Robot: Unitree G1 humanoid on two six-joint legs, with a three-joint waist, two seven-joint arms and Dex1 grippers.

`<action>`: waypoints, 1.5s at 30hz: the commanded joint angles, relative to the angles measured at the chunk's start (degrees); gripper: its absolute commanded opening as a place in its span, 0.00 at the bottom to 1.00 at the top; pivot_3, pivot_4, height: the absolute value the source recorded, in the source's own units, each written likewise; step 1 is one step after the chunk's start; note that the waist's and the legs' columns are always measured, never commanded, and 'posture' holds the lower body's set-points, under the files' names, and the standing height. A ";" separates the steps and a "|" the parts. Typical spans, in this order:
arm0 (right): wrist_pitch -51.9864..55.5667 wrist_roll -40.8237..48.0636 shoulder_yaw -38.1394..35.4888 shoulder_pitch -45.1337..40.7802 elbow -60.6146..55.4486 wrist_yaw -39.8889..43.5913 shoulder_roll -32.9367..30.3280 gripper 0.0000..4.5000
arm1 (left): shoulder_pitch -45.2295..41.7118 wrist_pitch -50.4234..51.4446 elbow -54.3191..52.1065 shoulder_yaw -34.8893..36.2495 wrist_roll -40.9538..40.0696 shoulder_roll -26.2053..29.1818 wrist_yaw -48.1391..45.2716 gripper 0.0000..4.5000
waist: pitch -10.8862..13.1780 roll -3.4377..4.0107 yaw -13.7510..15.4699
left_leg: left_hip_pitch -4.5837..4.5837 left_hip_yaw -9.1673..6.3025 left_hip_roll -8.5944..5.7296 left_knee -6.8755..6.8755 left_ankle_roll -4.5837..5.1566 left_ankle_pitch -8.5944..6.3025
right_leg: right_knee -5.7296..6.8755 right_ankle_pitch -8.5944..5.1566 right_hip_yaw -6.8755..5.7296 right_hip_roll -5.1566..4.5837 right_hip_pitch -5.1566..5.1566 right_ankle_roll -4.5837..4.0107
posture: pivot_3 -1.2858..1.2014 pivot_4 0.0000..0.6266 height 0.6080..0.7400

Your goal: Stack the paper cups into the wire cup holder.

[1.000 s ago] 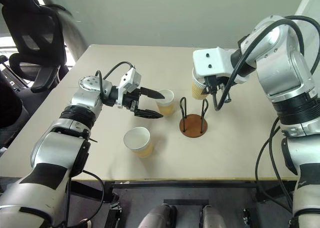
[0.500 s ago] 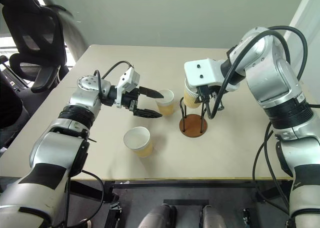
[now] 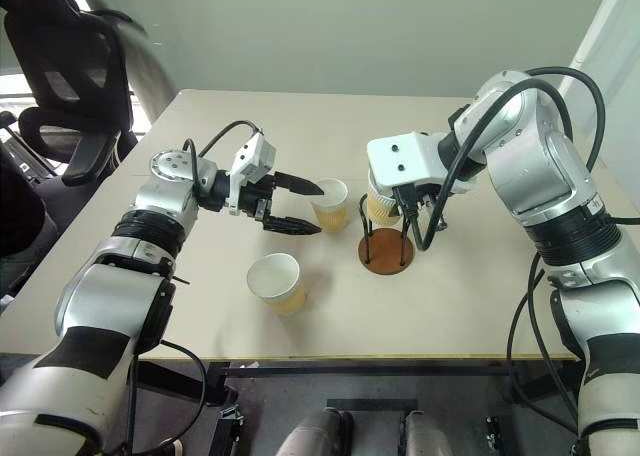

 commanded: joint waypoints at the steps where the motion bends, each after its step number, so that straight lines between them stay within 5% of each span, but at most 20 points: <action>1: -1.30 -0.53 -0.08 -0.55 -0.79 -0.33 -0.26 0.01 | -0.80 -0.46 -0.90 1.49 -0.36 0.76 -2.27 1.00 | 0.00 0.00 0.00 | 0.00 0.00 0.00 0.00 0.00 0.00 | 0.00 0.00 0.00 0.00 0.00 0.00 | 0.52 0.24 1.00; 15: -2.62 -1.10 -0.43 -0.51 -0.13 -0.34 -0.11 0.01 | -0.91 -0.68 -0.56 1.53 -0.03 0.86 -2.27 1.00 | 0.00 0.00 -0.01 | 0.00 0.02 0.00 0.00 0.00 0.01 | 0.00 0.01 0.00 0.01 0.00 -0.01 | 0.52 0.24 1.00; 18: -1.59 -0.79 -0.46 -0.38 -0.67 -0.30 0.13 0.15 | -0.94 -0.55 -0.58 1.47 -0.07 0.92 -2.27 1.00 | 0.00 0.00 -0.01 | 0.00 0.02 0.00 0.00 0.00 0.01 | 0.00 0.01 0.00 0.00 0.00 -0.01 | 0.52 0.24 1.00; 29: -0.64 -0.56 -1.33 -0.99 -0.11 -2.31 1.33 0.99 | -1.51 0.38 -0.90 1.72 -0.02 0.86 -2.27 1.00 | 0.00 0.00 -0.08 | 0.00 0.01 0.00 0.00 0.00 0.01 | 0.00 0.01 0.00 0.01 0.00 -0.02 | 0.52 0.24 1.00; 45: 18.99 13.47 -19.29 6.54 -4.51 -13.32 -1.74 0.99 | -2.65 3.94 -1.46 4.70 6.00 3.36 -2.25 1.00 | 0.00 0.00 -0.04 | 0.01 0.03 0.00 -0.02 -0.10 0.05 | -0.02 0.01 0.04 -0.02 0.00 -0.01 | 0.52 0.24 1.00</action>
